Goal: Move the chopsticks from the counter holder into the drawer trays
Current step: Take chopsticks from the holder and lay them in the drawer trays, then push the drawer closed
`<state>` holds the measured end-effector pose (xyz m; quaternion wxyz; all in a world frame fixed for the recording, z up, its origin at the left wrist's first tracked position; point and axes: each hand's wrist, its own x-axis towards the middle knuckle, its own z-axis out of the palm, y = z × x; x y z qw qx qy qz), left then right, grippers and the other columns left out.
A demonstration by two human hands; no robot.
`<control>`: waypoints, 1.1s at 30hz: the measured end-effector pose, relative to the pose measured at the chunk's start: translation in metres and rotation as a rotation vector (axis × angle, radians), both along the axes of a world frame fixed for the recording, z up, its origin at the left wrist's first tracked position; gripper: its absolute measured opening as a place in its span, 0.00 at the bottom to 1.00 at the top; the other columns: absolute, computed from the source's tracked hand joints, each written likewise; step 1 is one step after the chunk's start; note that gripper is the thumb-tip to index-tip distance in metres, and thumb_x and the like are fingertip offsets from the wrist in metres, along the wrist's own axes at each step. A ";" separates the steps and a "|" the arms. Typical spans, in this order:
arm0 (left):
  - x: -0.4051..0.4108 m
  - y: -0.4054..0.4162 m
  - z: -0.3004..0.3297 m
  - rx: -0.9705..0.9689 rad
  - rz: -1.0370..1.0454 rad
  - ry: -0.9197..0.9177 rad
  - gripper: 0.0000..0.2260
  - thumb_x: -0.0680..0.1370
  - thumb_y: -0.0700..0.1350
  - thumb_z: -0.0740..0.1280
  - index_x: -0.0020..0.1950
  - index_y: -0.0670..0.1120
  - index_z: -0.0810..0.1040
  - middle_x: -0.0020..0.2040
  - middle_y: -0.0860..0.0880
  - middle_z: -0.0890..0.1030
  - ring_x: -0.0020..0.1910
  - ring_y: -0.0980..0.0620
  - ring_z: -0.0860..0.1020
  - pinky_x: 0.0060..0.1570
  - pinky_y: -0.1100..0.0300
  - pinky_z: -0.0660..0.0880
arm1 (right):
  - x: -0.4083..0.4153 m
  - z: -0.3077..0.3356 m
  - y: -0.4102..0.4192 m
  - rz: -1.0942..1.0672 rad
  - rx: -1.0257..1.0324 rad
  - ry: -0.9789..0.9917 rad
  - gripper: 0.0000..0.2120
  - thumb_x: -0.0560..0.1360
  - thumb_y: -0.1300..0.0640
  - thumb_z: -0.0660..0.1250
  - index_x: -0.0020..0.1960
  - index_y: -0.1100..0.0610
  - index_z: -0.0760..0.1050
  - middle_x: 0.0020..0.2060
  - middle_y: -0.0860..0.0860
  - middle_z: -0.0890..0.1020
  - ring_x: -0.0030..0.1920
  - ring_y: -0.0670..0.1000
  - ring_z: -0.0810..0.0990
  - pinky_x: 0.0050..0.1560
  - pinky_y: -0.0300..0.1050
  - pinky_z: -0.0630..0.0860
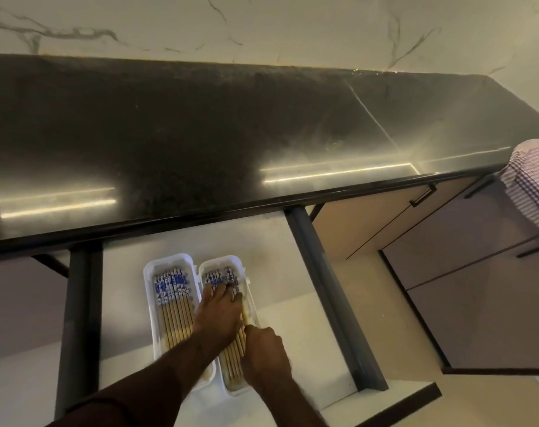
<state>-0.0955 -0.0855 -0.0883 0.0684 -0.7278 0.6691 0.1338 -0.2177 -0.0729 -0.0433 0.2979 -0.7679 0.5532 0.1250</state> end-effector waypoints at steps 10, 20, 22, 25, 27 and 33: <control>-0.009 0.017 0.069 -0.221 0.118 0.086 0.29 0.79 0.58 0.58 0.77 0.50 0.56 0.78 0.46 0.57 0.77 0.45 0.54 0.73 0.42 0.45 | -0.019 0.073 -0.009 0.030 -0.183 -0.185 0.11 0.76 0.54 0.67 0.56 0.57 0.77 0.53 0.54 0.84 0.49 0.57 0.83 0.47 0.44 0.77; -0.048 0.094 0.163 -0.477 0.344 0.039 0.30 0.76 0.62 0.62 0.75 0.54 0.60 0.78 0.48 0.59 0.77 0.44 0.56 0.73 0.41 0.44 | -0.073 0.171 0.047 0.099 -0.438 -0.468 0.17 0.77 0.56 0.67 0.65 0.57 0.75 0.59 0.55 0.83 0.57 0.58 0.81 0.58 0.49 0.76; -0.065 0.122 0.174 -0.511 0.381 0.051 0.30 0.75 0.61 0.63 0.75 0.53 0.61 0.78 0.47 0.59 0.77 0.44 0.56 0.73 0.41 0.44 | -0.091 0.180 0.068 0.108 -0.463 -0.507 0.18 0.77 0.57 0.67 0.66 0.55 0.74 0.60 0.54 0.82 0.58 0.57 0.80 0.59 0.49 0.75; -0.083 0.163 0.177 -0.568 0.409 0.074 0.29 0.76 0.59 0.65 0.75 0.52 0.62 0.78 0.46 0.60 0.77 0.44 0.57 0.73 0.41 0.45 | -0.110 0.185 0.091 0.086 -0.466 -0.537 0.19 0.77 0.56 0.67 0.68 0.53 0.72 0.61 0.52 0.81 0.60 0.55 0.78 0.59 0.48 0.75; -0.093 0.193 0.176 -0.601 0.429 0.087 0.29 0.76 0.57 0.66 0.75 0.51 0.63 0.77 0.45 0.61 0.76 0.44 0.58 0.73 0.41 0.46 | -0.122 0.185 0.108 0.084 -0.461 -0.551 0.20 0.78 0.57 0.66 0.69 0.52 0.71 0.62 0.51 0.81 0.61 0.55 0.78 0.60 0.49 0.75; -0.109 0.271 0.157 -0.561 0.538 0.111 0.32 0.77 0.58 0.63 0.78 0.51 0.55 0.79 0.46 0.53 0.78 0.46 0.51 0.73 0.44 0.42 | -0.142 0.171 0.147 0.143 -0.412 -0.538 0.20 0.79 0.56 0.64 0.71 0.51 0.70 0.64 0.51 0.80 0.65 0.55 0.75 0.64 0.50 0.72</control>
